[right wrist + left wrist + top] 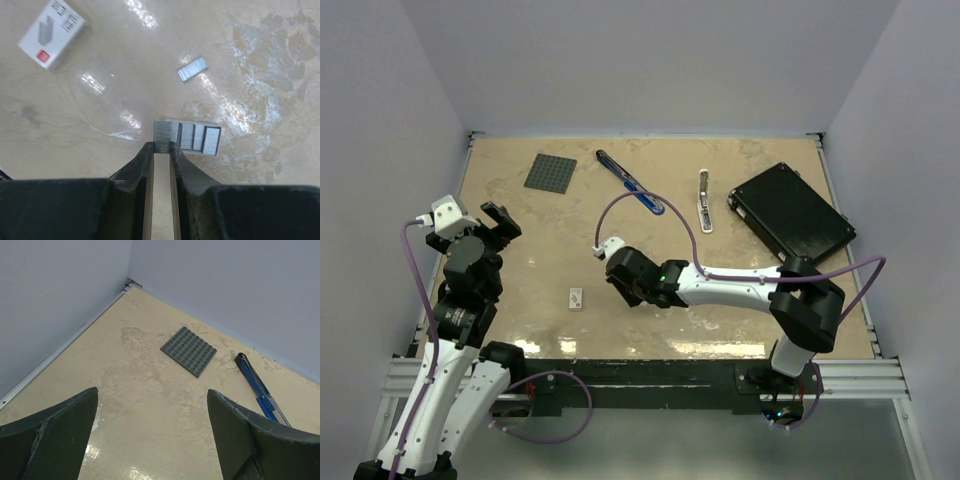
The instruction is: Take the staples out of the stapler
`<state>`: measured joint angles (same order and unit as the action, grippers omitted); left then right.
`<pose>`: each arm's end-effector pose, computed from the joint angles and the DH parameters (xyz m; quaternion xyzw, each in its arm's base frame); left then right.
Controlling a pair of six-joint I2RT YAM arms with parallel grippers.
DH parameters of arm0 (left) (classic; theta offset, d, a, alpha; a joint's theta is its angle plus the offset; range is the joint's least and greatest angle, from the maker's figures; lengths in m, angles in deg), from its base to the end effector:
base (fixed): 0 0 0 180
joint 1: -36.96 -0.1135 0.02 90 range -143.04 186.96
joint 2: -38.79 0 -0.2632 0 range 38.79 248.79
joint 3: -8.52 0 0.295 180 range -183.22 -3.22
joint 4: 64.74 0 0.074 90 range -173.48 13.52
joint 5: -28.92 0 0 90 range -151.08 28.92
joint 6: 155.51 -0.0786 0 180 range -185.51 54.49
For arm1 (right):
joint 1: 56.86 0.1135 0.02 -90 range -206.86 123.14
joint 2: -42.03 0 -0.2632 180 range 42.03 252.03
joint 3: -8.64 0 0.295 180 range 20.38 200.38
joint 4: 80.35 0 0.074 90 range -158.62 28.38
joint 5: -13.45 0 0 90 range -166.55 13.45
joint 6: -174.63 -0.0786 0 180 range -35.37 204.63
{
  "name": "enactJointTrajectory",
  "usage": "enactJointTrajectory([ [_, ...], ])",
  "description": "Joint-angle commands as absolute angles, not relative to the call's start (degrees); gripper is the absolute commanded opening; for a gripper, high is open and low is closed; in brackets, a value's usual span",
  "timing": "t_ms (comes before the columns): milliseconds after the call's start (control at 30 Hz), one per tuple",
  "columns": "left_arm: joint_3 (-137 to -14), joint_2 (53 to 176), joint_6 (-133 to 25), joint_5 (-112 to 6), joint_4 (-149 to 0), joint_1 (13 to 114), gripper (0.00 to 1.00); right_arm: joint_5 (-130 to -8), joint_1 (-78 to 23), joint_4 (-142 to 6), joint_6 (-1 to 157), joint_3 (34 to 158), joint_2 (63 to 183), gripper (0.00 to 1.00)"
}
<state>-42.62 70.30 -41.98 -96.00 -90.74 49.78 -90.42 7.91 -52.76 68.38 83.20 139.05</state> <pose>0.2158 -0.0030 0.3348 -0.2655 0.6892 0.0141 0.6740 0.1966 0.3731 0.1468 -0.3457 0.8675 0.1340 0.3315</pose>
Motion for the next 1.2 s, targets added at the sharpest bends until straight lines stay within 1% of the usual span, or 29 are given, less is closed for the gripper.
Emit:
enactJointTrajectory([
  [0, -42.5, 70.3, -41.3, -95.7, -88.7, 49.9, 0.95, -90.0, 6.3, -55.1, 70.9, 80.3, 136.5, 0.18],
  [500, -42.4, 70.6, -41.3, -95.5, -88.6, 50.0, 0.95, -84.7, 1.6, -57.1, 74.9, 78.3, 136.7, 0.19],
  [900, -42.5, 71.1, -41.3, -95.3, -88.5, 49.9, 0.95, -82.4, 1.2, -57.8, 75.1, 77.7, 137.5, 0.20],
  [1167, -42.4, 71.3, -41.3, -95.2, -88.5, 49.9, 0.95, -83.1, 1.3, -57.5, 74.6, 77.2, 137.7, 0.20],
])
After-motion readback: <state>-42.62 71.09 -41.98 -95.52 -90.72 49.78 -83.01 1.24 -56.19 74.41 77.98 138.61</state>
